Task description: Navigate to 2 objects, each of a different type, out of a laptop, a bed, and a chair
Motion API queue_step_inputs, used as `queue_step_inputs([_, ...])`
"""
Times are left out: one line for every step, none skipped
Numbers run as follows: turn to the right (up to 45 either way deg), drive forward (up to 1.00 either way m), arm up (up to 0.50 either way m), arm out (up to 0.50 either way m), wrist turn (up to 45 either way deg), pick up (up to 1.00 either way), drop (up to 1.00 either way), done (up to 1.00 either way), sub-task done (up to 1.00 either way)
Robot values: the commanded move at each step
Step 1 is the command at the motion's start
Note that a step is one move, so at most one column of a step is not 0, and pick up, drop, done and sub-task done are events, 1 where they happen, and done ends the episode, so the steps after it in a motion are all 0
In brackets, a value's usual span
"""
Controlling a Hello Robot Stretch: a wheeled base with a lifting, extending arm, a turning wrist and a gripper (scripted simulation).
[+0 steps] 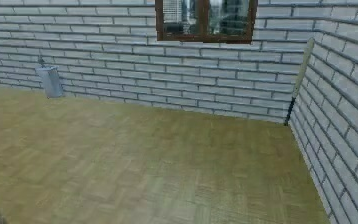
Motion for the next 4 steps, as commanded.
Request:
queue_step_inputs([0.0,0.95,0.00,0.00,0.0,0.00,0.00,0.00,0.00])
queue_step_inputs([-45.0,0.00,0.00,0.00,0.0,0.00,0.00,0.00,0.00])
queue_step_inputs([-39.0,0.00,0.00,0.00,0.0,0.00,0.00,0.00,0.00])
queue_step_inputs([0.0,0.35,0.00,0.00,0.0,0.00,0.00,0.00,0.00])
